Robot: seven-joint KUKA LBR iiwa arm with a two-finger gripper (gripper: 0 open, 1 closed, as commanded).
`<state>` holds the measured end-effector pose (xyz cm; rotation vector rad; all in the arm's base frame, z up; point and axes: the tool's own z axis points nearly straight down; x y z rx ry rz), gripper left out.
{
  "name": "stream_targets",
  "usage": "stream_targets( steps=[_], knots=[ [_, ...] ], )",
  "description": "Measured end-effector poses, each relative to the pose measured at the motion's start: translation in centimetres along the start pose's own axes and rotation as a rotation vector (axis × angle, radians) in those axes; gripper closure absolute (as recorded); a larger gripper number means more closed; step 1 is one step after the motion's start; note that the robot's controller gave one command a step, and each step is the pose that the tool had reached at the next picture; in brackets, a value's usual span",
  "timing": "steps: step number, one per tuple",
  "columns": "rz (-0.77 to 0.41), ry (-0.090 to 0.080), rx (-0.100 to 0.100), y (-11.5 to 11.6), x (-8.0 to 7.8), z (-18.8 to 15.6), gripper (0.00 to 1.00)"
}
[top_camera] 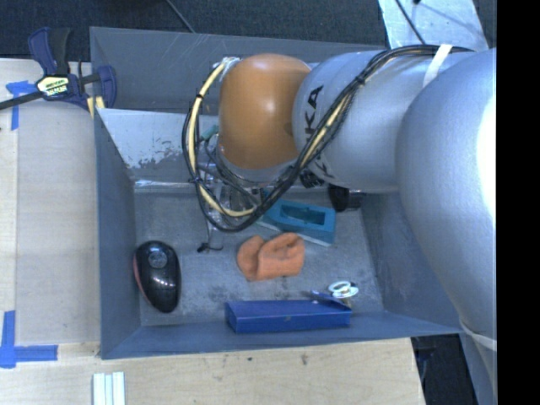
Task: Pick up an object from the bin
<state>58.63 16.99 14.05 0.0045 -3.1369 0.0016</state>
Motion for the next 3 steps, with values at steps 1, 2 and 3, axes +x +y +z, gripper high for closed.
stream_targets(
  steps=[1,2,3],
  knots=[
    [0.003,-0.007,-0.002,-0.1,-0.2,-0.5,0.00],
    [-0.315,-0.011,0.000,3.8,0.0,3.7,0.00],
    [-0.657,-0.006,0.000,5.5,5.9,2.8,0.00]
  ],
)
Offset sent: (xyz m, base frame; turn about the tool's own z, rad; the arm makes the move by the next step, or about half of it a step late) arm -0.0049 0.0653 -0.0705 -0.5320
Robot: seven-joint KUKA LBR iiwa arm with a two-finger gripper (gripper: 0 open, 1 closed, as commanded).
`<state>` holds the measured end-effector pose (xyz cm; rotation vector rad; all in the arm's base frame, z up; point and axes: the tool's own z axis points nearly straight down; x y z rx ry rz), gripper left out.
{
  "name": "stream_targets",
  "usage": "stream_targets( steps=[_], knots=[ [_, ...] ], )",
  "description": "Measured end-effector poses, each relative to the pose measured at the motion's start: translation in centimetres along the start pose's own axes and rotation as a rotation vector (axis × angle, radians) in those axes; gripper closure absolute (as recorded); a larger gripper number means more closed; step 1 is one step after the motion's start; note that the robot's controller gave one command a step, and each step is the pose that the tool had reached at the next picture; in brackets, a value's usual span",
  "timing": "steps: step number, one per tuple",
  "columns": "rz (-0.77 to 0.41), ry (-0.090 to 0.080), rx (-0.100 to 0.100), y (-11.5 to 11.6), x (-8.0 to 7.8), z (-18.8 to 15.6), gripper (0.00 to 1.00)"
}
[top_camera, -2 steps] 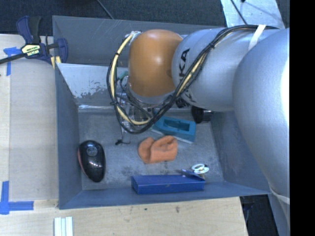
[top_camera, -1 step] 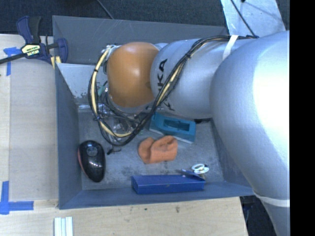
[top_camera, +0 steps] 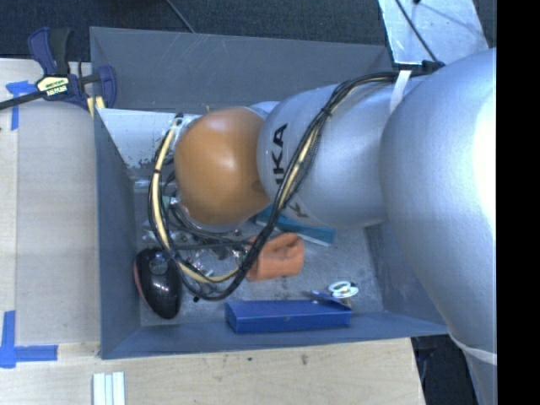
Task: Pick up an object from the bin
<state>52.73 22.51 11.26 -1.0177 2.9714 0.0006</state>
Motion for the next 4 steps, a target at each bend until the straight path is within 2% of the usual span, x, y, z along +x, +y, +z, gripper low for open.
stream_targets(
  steps=[1,2,3,4],
  knots=[
    [-0.086,-0.004,0.000,1.4,0.9,-0.2,0.00],
    [-0.437,-0.009,0.005,2.0,0.4,2.7,0.00],
    [-0.674,-0.028,0.028,2.5,0.9,3.0,1.00],
    [-0.674,-0.028,0.028,2.5,0.9,3.0,1.00]
  ],
)
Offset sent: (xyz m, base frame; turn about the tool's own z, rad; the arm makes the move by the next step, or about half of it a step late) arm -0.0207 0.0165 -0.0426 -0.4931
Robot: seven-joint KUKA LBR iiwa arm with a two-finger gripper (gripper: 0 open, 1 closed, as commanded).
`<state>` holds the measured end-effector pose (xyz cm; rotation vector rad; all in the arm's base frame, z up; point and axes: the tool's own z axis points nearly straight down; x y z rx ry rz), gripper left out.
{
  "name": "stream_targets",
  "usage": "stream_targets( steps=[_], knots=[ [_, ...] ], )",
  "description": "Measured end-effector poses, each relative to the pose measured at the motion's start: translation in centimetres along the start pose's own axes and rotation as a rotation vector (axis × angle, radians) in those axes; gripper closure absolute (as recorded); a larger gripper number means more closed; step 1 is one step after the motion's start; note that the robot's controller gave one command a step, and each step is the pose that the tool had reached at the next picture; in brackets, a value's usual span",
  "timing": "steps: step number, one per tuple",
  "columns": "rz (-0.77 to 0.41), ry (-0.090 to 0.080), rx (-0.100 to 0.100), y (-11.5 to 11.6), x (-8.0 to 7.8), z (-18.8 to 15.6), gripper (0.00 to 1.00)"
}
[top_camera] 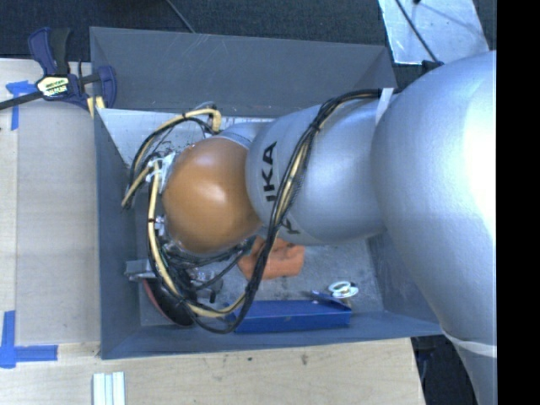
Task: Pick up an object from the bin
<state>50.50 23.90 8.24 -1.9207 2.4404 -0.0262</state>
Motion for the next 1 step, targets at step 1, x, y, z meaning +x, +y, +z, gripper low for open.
stream_targets(
  steps=[1],
  knots=[
    [0.000,0.000,-0.004,0.02,0.00,-0.42,1.00]
  ],
)
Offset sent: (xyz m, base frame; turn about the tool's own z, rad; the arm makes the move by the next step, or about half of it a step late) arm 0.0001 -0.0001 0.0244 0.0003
